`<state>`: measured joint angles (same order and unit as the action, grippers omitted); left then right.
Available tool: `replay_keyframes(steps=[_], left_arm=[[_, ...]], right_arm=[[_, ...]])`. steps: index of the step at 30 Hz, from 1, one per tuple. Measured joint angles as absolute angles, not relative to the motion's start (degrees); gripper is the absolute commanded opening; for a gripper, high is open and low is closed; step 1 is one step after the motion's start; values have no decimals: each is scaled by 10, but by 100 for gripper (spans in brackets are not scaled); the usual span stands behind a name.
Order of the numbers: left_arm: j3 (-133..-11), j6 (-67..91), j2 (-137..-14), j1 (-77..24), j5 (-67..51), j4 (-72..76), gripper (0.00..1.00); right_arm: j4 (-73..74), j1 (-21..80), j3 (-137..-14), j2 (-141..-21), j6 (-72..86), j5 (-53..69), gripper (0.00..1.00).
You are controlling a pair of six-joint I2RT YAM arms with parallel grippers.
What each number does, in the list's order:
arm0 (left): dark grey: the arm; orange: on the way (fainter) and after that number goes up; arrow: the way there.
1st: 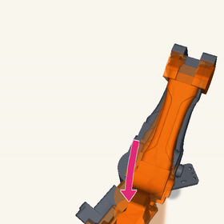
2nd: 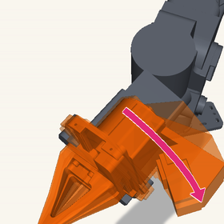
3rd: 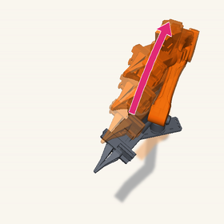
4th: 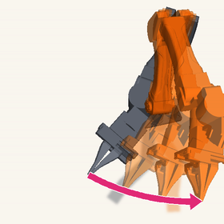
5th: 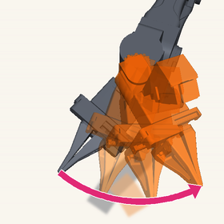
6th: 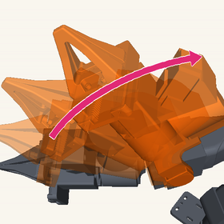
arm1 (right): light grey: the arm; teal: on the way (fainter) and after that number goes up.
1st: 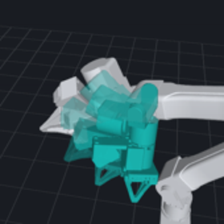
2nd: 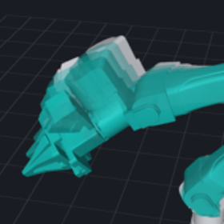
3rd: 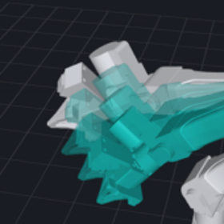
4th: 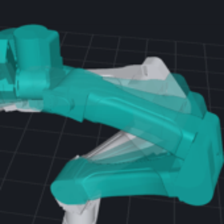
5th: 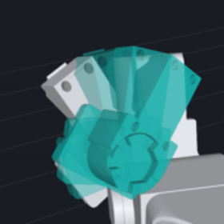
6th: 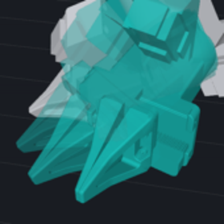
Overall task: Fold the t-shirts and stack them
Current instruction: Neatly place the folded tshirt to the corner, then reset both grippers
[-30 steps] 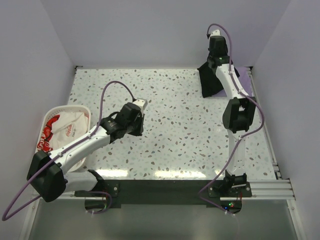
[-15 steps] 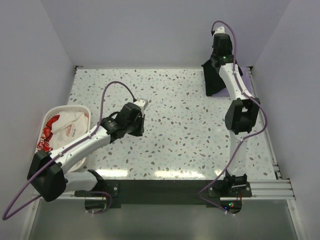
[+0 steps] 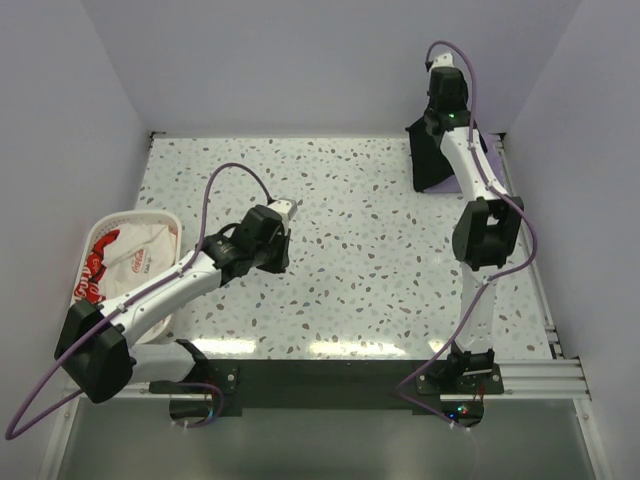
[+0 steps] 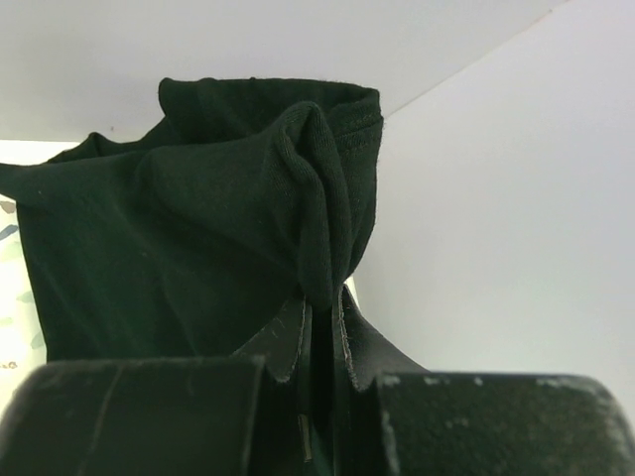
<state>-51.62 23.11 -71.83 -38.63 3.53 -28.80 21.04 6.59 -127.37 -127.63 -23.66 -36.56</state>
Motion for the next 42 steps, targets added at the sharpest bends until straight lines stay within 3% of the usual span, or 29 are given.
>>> replay_keyframes(steps=[21, 22, 23, 27, 28, 31, 42], left_arm=[[-516, 231, -732, -386, 26, -288, 17], [-516, 231, -732, -386, 25, -288, 17], [-515, 231, -732, -386, 23, -287, 17], [-512, 231, -732, -386, 20, -287, 17], [-510, 231, -732, -386, 19, -287, 17], [-509, 231, -733, -386, 17, -287, 17], [-509, 231, -733, -386, 15, -284, 18]], right_arm=[[180, 53, -1260, -1273, -258, -386, 2], [179, 53, -1260, -1273, -260, -388, 5], [177, 53, -1259, -1273, -262, -392, 21], [155, 53, -1249, -1273, -271, -408, 61], [149, 53, -1246, -1273, -274, -411, 75], [136, 52, -1239, -1271, -281, -417, 99], [133, 53, -1237, -1259, -270, -422, 99]])
